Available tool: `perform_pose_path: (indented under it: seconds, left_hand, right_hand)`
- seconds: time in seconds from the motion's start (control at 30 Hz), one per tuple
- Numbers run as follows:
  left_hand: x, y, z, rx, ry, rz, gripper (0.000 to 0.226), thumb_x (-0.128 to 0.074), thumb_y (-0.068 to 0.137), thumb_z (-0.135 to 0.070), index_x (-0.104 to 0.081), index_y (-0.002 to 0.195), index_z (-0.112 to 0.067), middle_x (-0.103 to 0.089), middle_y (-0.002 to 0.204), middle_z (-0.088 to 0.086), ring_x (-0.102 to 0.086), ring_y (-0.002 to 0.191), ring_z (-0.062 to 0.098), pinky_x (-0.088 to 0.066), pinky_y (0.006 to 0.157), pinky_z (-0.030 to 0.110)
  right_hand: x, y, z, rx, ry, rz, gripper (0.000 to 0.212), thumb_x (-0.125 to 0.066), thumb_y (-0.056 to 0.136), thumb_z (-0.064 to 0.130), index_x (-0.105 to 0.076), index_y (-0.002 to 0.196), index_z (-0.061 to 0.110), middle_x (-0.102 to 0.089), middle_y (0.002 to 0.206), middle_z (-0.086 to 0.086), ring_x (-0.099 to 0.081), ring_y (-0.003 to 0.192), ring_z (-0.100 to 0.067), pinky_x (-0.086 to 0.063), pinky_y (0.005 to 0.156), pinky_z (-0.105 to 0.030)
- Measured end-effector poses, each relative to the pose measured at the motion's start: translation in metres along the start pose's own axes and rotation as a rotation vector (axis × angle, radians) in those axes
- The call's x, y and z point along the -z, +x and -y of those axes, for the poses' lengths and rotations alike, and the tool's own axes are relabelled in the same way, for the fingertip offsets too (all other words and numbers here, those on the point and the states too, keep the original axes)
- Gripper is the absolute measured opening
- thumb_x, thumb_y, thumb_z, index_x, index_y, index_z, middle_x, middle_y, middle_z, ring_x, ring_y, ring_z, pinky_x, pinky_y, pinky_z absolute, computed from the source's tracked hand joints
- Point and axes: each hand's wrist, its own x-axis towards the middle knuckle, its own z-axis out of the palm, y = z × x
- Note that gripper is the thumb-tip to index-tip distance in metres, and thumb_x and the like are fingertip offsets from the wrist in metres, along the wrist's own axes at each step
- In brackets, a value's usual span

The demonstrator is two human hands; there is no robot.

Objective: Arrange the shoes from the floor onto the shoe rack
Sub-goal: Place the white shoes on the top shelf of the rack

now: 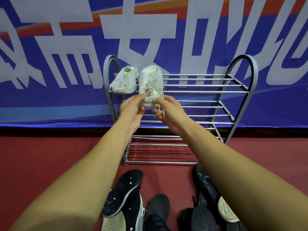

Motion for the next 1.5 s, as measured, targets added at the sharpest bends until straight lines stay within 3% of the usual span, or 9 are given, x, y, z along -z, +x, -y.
perform_pose_path:
  seconds: [0.2,0.4,0.53,0.7,0.83,1.03,1.23,1.4,1.5]
  left_hand:
    - [-0.004,0.024,0.008,0.024,-0.14,0.004,0.012,-0.073,0.082,-0.003,-0.065,0.085,-0.013,-0.071,0.068,-0.006,-0.062,0.071,0.005,-0.044,0.061,0.016]
    - [-0.008,0.048,0.016,-0.015,-0.262,-0.014,0.015,-0.073,0.083,-0.004,-0.067,0.094,-0.011,-0.07,0.101,0.001,-0.064,0.088,0.006,-0.043,0.07,0.015]
    - [-0.011,0.057,0.014,0.02,-0.297,0.004,0.014,-0.071,0.085,-0.004,-0.067,0.098,-0.008,-0.069,0.109,0.004,-0.064,0.087,0.005,-0.048,0.063,0.011]
    - [-0.004,0.067,0.011,0.015,-0.343,-0.008,0.032,-0.068,0.083,0.007,-0.063,0.114,0.001,-0.068,0.111,0.011,-0.067,0.083,0.009,-0.051,0.061,0.012]
    - [0.003,0.064,0.01,-0.024,-0.241,-0.011,0.016,-0.068,0.084,0.009,-0.065,0.095,-0.001,-0.069,0.098,0.011,-0.068,0.081,0.011,-0.053,0.064,0.015]
    - [0.027,0.045,0.023,-0.052,0.457,0.027,0.023,-0.07,0.088,-0.031,-0.064,0.106,-0.018,-0.069,0.103,0.001,-0.065,0.098,0.016,-0.052,0.076,0.027]
    - [0.074,0.007,0.055,-0.161,1.389,0.241,0.033,-0.075,0.082,-0.033,-0.062,0.108,-0.017,-0.068,0.098,0.003,-0.062,0.086,0.016,-0.047,0.076,0.026]
    - [0.104,-0.041,0.086,-0.128,1.974,0.464,0.051,-0.07,0.082,-0.042,-0.056,0.127,-0.022,-0.06,0.13,0.0,-0.056,0.12,0.024,-0.042,0.104,0.044]
    - [0.114,-0.062,0.099,-0.114,2.142,0.552,0.053,-0.066,0.085,-0.04,-0.051,0.133,-0.023,-0.056,0.134,0.002,-0.051,0.125,0.027,-0.036,0.1,0.047]
  right_hand:
    - [-0.009,0.028,-0.003,0.029,0.023,-0.058,0.03,-0.063,0.086,0.015,-0.062,0.116,0.013,-0.063,0.081,0.0,-0.05,0.061,-0.011,-0.039,0.058,-0.026]
    - [-0.016,0.051,-0.01,0.051,0.047,-0.103,0.047,-0.066,0.083,0.02,-0.056,0.128,0.012,-0.065,0.078,0.005,-0.053,0.066,-0.011,-0.04,0.054,-0.025]
    - [-0.022,0.058,-0.006,0.074,0.025,-0.165,0.033,-0.069,0.086,0.023,-0.059,0.112,0.005,-0.068,0.087,-0.002,-0.062,0.071,-0.013,-0.039,0.053,-0.025]
    - [-0.024,0.065,-0.011,0.08,0.004,-0.189,0.046,-0.072,0.089,0.035,-0.048,0.12,0.012,-0.067,0.115,-0.008,-0.066,0.077,-0.013,-0.044,0.057,-0.025]
    - [-0.02,0.064,-0.011,0.115,-0.134,-0.2,0.044,-0.07,0.089,0.041,-0.049,0.117,0.014,-0.067,0.113,-0.005,-0.065,0.074,-0.012,-0.047,0.063,-0.025]
    - [0.0,0.043,-0.019,0.141,-0.559,-0.214,0.062,-0.07,0.076,0.059,-0.056,0.118,0.016,-0.067,0.113,-0.002,-0.066,0.103,-0.024,-0.053,0.092,-0.04]
    - [0.038,-0.011,-0.068,0.036,-1.084,-0.108,0.061,-0.066,0.085,0.055,-0.056,0.126,0.01,-0.063,0.125,-0.011,-0.057,0.117,-0.03,-0.043,0.088,-0.033]
    - [0.067,-0.06,-0.113,-0.126,-1.35,0.053,0.063,-0.066,0.083,0.058,-0.056,0.124,0.011,-0.063,0.127,-0.014,-0.059,0.115,-0.034,-0.05,0.094,-0.041]
    - [0.079,-0.084,-0.131,-0.2,-1.431,0.093,0.065,-0.066,0.082,0.058,-0.054,0.127,0.013,-0.06,0.131,-0.013,-0.058,0.117,-0.034,-0.05,0.094,-0.042]
